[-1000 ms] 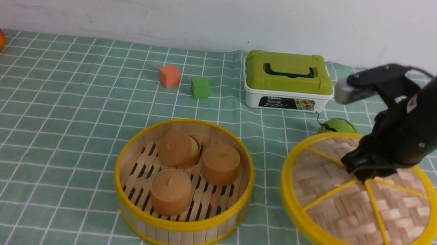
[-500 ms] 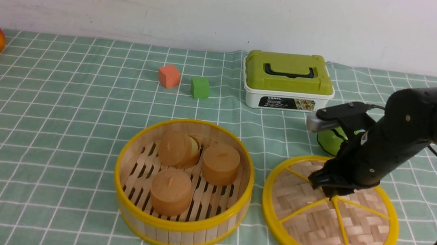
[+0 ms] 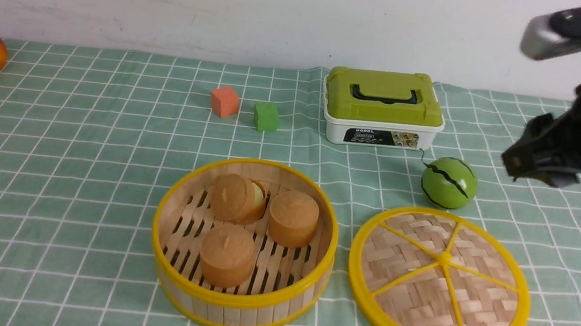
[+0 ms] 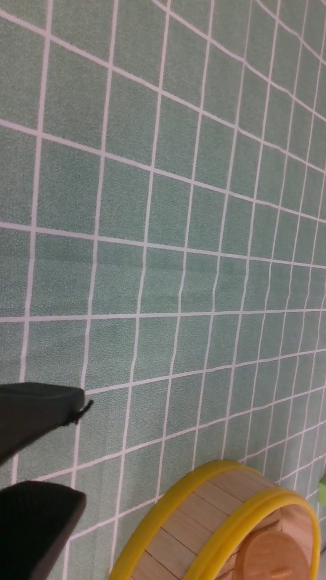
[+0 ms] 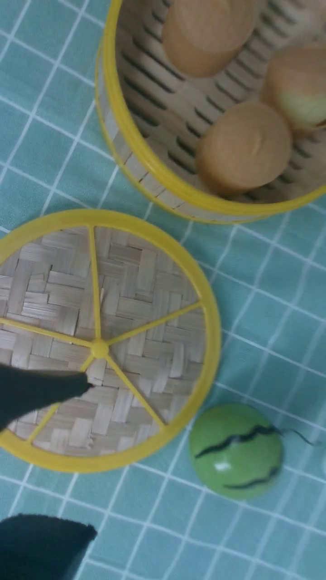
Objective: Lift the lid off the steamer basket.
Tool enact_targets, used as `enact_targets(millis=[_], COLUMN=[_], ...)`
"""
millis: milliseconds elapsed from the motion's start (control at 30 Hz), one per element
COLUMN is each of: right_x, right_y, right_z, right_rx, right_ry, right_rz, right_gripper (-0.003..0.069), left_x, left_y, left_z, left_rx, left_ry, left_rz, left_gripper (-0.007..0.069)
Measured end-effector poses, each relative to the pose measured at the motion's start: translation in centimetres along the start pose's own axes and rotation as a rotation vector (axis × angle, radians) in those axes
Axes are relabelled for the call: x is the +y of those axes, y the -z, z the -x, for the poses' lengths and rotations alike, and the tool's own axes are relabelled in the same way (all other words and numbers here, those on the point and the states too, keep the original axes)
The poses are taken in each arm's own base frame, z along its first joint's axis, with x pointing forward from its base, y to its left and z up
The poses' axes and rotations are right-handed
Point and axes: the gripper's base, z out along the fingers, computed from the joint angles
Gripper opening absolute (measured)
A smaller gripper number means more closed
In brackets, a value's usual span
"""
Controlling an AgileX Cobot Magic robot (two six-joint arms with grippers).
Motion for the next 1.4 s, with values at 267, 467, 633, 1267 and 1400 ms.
enact_targets(millis=[267, 467, 633, 1267, 1400], right_x=[1.2, 1.7, 1.9, 1.1, 0.2], right_y=[7.3, 10.5, 11.6, 8.8, 6.1], right_z=[-6.8, -9.9, -11.2, -13.8, -18.6], right_rx=[-0.208, -0.382, -0.390, -0.528, -0.687], right_ry=[-0.016, -0.016, -0.010, 0.036, -0.003], right_rz=[0.016, 0.009, 0.012, -0.083, -0.196], right_gripper=[-0.0010, -0.0020, -0.0018, -0.0022, -0.0022], left_x=[0.0, 0.0, 0.0, 0.0, 0.0], left_y=[0.0, 0.0, 0.0, 0.0, 0.0], left_z=[0.0, 0.0, 0.0, 0.0, 0.0], left_rx=[0.000, 0.000, 0.000, 0.000, 0.000], left_ry=[0.000, 0.000, 0.000, 0.000, 0.000], left_rz=[0.000, 0.000, 0.000, 0.000, 0.000], left_gripper=[0.0239, 0.0239, 0.0239, 0.0239, 0.0239])
